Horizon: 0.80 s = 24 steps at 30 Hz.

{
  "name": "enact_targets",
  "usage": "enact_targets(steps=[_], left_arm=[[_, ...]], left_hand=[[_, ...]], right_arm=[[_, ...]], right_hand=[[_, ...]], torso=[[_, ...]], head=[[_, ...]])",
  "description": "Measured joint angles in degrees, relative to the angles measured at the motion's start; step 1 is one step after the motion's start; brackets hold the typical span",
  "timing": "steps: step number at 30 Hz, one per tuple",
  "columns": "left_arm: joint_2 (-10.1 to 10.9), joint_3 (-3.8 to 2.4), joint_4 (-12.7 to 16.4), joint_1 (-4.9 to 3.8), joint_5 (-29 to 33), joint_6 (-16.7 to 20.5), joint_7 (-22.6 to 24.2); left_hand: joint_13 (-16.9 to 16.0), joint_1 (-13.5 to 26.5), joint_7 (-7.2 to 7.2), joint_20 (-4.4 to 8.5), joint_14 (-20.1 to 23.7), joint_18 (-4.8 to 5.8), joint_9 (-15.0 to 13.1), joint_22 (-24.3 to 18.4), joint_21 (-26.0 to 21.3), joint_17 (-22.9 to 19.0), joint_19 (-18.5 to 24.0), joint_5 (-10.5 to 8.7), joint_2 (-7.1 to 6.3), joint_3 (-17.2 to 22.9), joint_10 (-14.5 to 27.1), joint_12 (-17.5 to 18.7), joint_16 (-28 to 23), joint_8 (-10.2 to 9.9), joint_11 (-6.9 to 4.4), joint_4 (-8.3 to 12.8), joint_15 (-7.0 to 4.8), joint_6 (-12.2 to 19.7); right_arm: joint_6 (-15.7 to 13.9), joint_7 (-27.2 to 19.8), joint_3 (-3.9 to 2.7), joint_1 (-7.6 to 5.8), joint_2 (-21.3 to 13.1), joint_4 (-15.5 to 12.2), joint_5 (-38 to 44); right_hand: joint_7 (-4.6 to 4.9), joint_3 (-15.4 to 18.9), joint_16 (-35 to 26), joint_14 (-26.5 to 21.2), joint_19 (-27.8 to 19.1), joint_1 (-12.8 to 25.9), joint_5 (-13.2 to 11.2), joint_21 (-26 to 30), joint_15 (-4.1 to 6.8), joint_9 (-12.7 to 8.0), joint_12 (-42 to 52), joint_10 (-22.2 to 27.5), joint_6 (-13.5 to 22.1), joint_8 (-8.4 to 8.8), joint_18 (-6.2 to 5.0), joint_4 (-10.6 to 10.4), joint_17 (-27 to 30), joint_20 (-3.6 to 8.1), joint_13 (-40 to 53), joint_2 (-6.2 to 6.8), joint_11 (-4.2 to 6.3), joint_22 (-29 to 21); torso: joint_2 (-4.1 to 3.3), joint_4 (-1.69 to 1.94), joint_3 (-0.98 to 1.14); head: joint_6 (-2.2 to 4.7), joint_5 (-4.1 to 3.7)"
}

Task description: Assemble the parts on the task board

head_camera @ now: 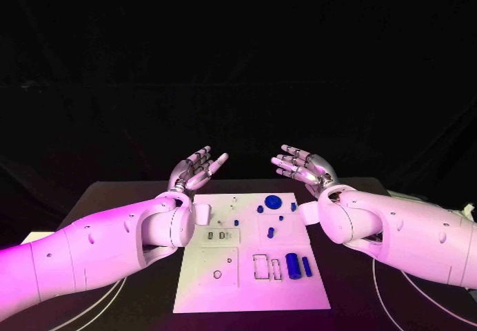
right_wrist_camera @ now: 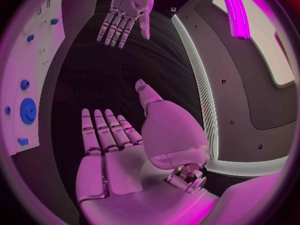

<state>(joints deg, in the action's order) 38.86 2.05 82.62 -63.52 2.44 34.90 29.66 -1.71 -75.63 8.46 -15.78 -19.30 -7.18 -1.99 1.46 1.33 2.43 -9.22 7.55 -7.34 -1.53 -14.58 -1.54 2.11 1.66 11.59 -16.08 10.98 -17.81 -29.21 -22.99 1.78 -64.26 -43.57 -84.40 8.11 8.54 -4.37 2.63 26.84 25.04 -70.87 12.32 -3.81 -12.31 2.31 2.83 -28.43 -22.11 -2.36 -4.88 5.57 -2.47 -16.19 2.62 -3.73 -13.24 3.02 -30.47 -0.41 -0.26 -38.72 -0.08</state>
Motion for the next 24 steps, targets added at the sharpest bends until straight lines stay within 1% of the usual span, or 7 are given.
enact_targets(steps=[4,7,10,11,13,16,24], left_arm=[[0.0,0.03,-0.1,0.0,0.3,-1.1,0.2],[0.0,0.03,-0.1,0.0,0.4,-1.6,0.3],[0.3,0.03,0.2,-0.03,0.4,-1.9,0.4],[1.1,0.03,1.0,-0.22,0.4,-2.0,0.5],[2.8,-0.07,1.6,-0.57,0.2,-2.1,0.9],[3.9,-0.1,2.3,-0.62,0.0,-2.2,1.2],[6.9,-0.41,6.1,-1.03,-0.8,-3.4,1.2]], left_hand=[[-0.6,-3.1,0.01,-1.08,-6.2,-0.87,-0.4,0.8,1.4,0.8,-4.0,0.0,0.98,0.6,-4.8,-0.9,1.4,0.8,1.42,-0.7,1.13,-3.8],[-1.7,-4.3,0.48,-0.84,-21.5,-0.88,-1.2,3.7,6.9,2.9,-19.9,0.0,2.2,1.7,-16.8,-3.4,5.8,2.4,2.48,-0.2,1.72,-11.0],[-2.3,-5.2,1.37,-0.75,-28.5,-1.67,-1.8,5.1,10.3,3.3,-29.7,0.0,3.15,2.5,-29.2,-5.4,7.7,3.8,1.87,0.6,0.52,-19.0],[-2.5,-5.6,1.84,-0.48,-31.4,-2.67,-2.2,5.5,11.6,3.7,-32.8,0.0,3.54,2.7,-32.9,-6.2,8.7,4.9,1.19,1.1,-0.34,-23.6],[-2.6,-6.3,3.09,0.39,-36.0,-2.67,-2.7,6.0,13.6,4.1,-38.0,0.0,4.2,2.6,-37.6,-7.0,9.9,6.3,0.09,2.3,-1.83,-30.4],[-2.3,-6.8,4.44,1.62,-40.5,-2.66,-2.7,6.1,14.4,4.7,-42.6,0.0,4.72,2.3,-41.8,-7.1,10.2,6.5,-1.25,3.9,-3.24,-34.6],[-2.3,-6.9,3.57,3.41,-45.4,-2.66,-2.1,5.4,14.7,6.2,-46.8,0.0,5.78,1.8,-46.8,-6.1,10.2,6.5,-2.86,5.4,-4.88,-38.4]], right_arm=[[5.2,2.0,0.31,-0.69,0.2,1.0,3.1],[8.0,3.1,0.41,-0.97,0.3,1.4,4.8],[9.6,4.0,0.54,-1.25,0.2,1.7,7.3],[9.3,4.2,0.57,-1.63,-0.5,2.0,10.5],[7.7,4.8,0.2,-2.7,-2.6,3.2,17.7],[5.5,6.0,0.01,-3.36,-3.7,3.6,26.3],[4.4,10.4,-0.17,-4.59,-4.0,2.1,43.5]], right_hand=[[0.65,-0.5,1.6,10.7,8.4,-3.2,1.0,-2.4,0.68,0.8,1.5,-10.4,-9.3,-1.41,-2.35,2.2,-0.7,-0.17,0.6,-0.21,0.48,0.9],[1.55,-1.1,2.7,17.3,13.6,-4.4,1.8,-4.0,1.59,1.2,2.2,-16.6,-16.2,-2.28,-3.11,3.7,-0.9,0.09,0.7,0.13,1.25,1.4],[2.52,-2.3,3.4,23.2,18.2,-5.1,2.3,-5.4,2.65,1.4,2.2,-22.1,-22.2,-2.5,-4.01,5.1,-1.0,0.63,0.8,0.36,2.13,1.7],[2.82,-2.7,3.4,24.9,19.5,-5.1,2.6,-5.8,3.01,1.4,2.2,-23.7,-23.8,-2.54,-4.02,5.6,-1.0,0.88,0.8,0.36,2.43,1.7],[3.46,-3.6,3.6,27.7,21.6,-5.1,2.9,-6.4,3.58,1.4,2.2,-26.3,-26.5,-2.72,-4.0,6.4,-1.1,1.27,0.8,0.36,2.92,1.7],[3.62,-5.1,3.7,31.6,24.7,-5.1,3.3,-7.4,4.47,1.5,2.2,-30.0,-30.0,-2.72,-4.86,7.9,-1.2,2.07,0.8,0.36,3.63,1.7],[2.66,-8.7,3.7,38.4,29.7,-3.6,3.6,-9.3,6.18,1.5,1.3,-35.3,-34.9,-2.37,-4.87,9.7,-1.5,3.88,0.8,1.82,4.91,1.9]], torso=[[0.02,-0.01,0.0],[0.03,-0.01,0.0],[-0.02,0.0,-0.02],[-0.36,0.11,-0.07],[-1.03,0.42,-0.18],[-2.07,0.86,-0.28],[-4.39,1.67,-0.49]], head=[[-0.03,0.0],[-0.04,0.0],[-0.04,-0.11],[0.04,-0.63],[0.26,-1.26],[0.57,-1.79],[1.2,-2.58]])
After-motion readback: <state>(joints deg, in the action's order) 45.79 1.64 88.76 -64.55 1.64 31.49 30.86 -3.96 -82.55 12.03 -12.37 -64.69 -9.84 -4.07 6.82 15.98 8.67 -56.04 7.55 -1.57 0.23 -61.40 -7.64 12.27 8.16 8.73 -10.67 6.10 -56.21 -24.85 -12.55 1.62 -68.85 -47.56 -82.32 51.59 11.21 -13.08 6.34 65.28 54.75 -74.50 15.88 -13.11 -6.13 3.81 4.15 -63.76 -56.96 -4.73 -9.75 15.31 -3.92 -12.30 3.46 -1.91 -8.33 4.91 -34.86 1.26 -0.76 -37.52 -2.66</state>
